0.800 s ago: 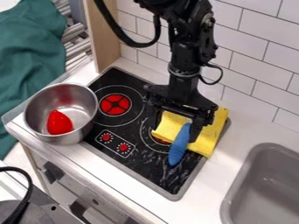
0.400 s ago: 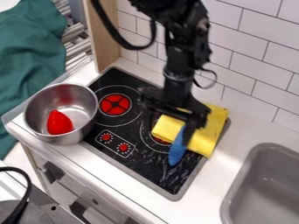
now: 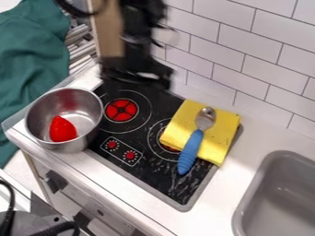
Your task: Move the berry from the silver pot and put it in between the two burners of the stove
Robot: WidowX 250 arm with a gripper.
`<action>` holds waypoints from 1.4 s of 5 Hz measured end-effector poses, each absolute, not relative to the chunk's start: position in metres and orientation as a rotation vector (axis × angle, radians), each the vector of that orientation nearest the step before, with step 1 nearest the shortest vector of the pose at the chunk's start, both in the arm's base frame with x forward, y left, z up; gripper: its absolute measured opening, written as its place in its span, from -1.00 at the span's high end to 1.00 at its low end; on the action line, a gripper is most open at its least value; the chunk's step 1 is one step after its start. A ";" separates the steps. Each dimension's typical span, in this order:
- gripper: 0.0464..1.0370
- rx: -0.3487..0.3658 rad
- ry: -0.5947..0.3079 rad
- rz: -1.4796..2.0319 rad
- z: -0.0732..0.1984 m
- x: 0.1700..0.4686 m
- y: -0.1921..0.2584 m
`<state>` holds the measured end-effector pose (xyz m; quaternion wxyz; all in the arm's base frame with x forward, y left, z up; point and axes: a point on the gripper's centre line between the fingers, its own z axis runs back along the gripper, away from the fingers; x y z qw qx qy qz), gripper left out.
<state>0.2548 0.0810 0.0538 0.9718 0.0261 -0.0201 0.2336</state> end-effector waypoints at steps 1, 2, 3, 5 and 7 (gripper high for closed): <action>-0.93 0.054 -0.064 0.573 0.049 0.233 0.125; -0.93 0.031 -0.064 0.629 0.036 0.218 0.154; -0.93 0.009 -0.005 0.641 0.011 0.212 0.158; -0.93 0.031 0.013 0.639 -0.020 0.221 0.158; -0.44 0.039 0.011 0.657 -0.032 0.223 0.158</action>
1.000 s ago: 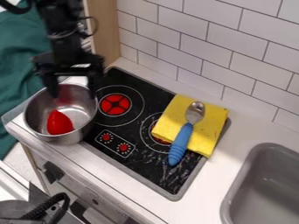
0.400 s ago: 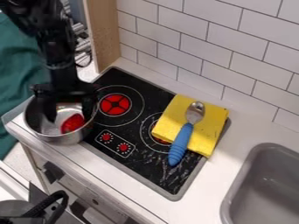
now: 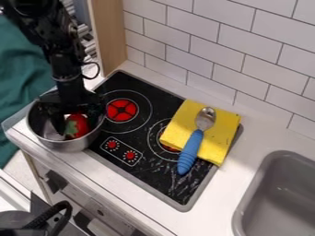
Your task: Move the berry from the silver pot and put it in between the two burners of the stove
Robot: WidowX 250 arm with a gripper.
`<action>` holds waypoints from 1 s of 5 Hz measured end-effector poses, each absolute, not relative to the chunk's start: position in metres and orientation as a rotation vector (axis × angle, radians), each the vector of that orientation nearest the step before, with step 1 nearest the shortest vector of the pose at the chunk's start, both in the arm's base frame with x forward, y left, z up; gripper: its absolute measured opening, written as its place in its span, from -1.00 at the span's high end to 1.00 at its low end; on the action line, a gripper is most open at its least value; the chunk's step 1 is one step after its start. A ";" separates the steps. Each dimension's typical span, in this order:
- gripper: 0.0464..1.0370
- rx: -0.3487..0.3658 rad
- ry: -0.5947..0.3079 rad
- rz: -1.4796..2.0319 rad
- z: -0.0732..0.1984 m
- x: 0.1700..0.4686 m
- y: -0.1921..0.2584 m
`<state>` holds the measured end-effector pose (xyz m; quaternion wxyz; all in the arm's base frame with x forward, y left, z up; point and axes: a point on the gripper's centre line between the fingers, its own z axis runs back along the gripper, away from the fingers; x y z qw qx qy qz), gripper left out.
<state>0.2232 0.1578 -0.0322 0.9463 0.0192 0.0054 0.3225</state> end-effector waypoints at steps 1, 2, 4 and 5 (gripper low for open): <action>-0.44 0.056 0.017 0.649 -0.027 0.223 0.156; -0.44 0.099 -0.046 0.648 0.002 0.229 0.156; -0.44 0.179 -0.130 0.655 0.053 0.238 0.154; -0.44 0.156 -0.182 0.601 0.063 0.269 0.134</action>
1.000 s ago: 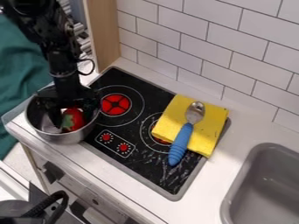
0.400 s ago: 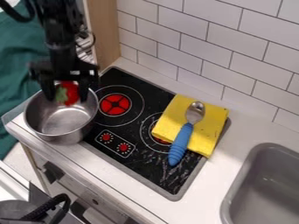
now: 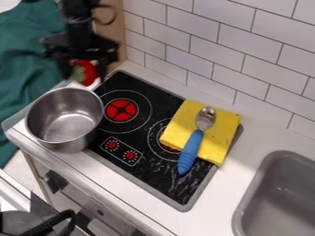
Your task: Move the berry from the silver pot and put it in between the two burners of the stove
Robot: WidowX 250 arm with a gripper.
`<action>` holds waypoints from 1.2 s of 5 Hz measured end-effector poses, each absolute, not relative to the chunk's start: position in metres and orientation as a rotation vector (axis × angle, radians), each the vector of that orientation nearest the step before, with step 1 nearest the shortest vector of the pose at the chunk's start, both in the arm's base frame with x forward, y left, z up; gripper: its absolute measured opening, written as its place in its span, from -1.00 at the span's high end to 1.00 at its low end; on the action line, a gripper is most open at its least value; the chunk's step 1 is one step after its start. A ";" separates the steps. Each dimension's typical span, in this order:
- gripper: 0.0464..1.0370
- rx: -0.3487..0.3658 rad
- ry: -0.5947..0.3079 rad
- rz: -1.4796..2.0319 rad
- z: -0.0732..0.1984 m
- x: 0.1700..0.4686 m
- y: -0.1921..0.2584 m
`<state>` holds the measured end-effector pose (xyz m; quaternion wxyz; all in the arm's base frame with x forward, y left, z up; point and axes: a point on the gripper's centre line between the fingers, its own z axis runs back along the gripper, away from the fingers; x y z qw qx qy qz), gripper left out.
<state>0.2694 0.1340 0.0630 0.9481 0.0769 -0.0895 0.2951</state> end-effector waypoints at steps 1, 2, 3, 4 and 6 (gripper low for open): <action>-0.44 0.099 -0.153 0.507 0.044 0.305 0.114; -0.44 0.077 -0.104 0.443 0.024 0.326 0.108; -0.44 0.051 -0.057 0.394 0.000 0.340 0.105; -0.44 0.037 -0.029 0.330 -0.014 0.350 0.092; -0.97 0.005 0.042 0.266 -0.033 0.347 0.059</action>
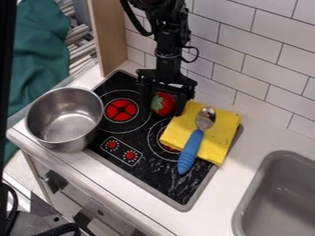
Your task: Move the berry from the silver pot and put it in between the two burners of the stove
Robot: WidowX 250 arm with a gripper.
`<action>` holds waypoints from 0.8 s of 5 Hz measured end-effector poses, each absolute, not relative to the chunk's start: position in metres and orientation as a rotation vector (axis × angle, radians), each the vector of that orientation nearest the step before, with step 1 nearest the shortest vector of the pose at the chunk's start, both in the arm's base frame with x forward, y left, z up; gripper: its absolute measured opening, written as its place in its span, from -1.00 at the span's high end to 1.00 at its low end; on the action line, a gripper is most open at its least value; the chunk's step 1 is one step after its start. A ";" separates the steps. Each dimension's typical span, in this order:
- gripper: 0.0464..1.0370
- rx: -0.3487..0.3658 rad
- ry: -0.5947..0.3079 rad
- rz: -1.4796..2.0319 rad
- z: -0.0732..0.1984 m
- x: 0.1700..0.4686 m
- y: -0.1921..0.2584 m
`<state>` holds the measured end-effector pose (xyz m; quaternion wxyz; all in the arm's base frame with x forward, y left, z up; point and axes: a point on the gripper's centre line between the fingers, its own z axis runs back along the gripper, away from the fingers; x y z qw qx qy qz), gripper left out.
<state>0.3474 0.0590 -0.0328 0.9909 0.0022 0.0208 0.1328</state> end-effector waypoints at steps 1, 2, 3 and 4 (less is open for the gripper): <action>-0.95 0.006 0.043 0.268 -0.031 0.345 0.059; -0.95 0.029 -0.029 0.265 0.004 0.348 0.059; -0.95 0.049 -0.093 0.226 0.037 0.348 0.041; -0.95 0.037 -0.128 0.200 0.051 0.348 0.030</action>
